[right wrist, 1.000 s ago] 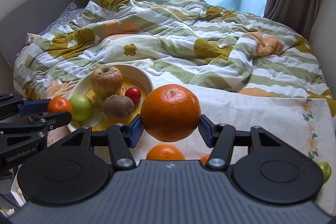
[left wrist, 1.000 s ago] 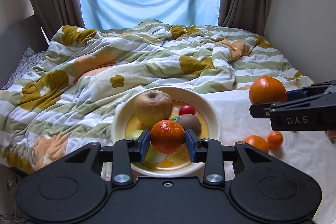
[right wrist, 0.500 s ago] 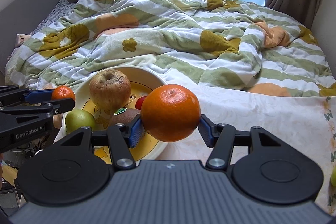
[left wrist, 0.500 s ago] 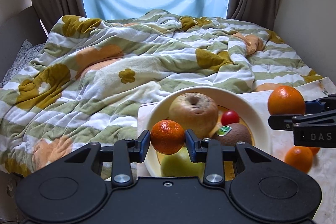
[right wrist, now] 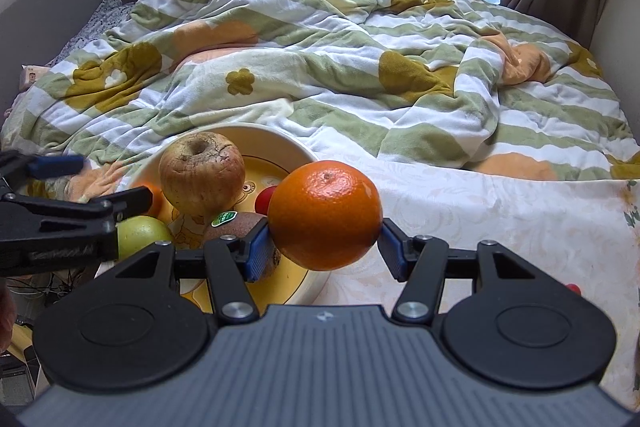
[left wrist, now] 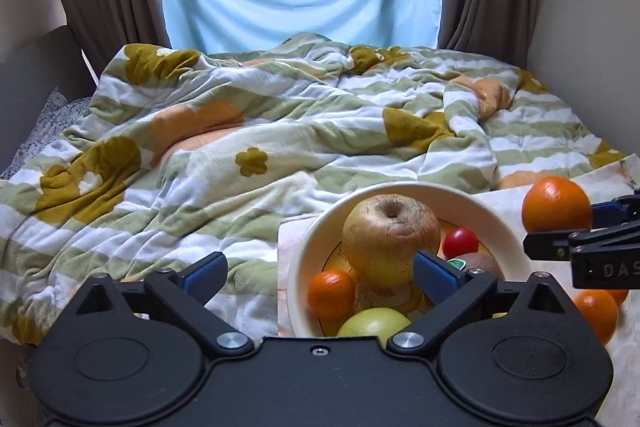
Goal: Organize fruits
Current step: 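Lower the large orange into the dish and open the right tool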
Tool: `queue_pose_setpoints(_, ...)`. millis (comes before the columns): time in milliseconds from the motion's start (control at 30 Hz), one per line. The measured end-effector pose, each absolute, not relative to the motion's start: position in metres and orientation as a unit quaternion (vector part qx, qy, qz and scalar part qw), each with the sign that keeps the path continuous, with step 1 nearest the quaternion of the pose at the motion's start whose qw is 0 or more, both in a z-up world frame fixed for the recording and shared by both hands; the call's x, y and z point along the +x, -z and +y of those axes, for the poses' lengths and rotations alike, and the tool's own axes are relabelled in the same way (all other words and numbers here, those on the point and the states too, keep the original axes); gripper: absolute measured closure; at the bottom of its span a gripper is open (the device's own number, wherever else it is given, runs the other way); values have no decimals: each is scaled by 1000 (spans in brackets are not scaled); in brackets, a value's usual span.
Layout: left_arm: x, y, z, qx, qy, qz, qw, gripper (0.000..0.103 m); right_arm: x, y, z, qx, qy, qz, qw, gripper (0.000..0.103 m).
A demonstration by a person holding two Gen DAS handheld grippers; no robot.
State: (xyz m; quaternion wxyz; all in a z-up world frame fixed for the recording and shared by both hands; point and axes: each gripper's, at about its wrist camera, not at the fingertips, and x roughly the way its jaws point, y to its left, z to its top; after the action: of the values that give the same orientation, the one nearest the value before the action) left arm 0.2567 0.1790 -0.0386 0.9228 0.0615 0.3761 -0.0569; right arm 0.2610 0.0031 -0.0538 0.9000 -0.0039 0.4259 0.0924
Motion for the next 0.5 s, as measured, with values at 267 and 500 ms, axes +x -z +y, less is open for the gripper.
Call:
queue_pose_setpoints(267,237,26,179,38,34,386,921,2,265,52,0,-14,-113,423,899,31)
queue_pose_setpoints(500,222,25,172,22,26,396,918,1,279,63,2,-25,-128,426,895,31)
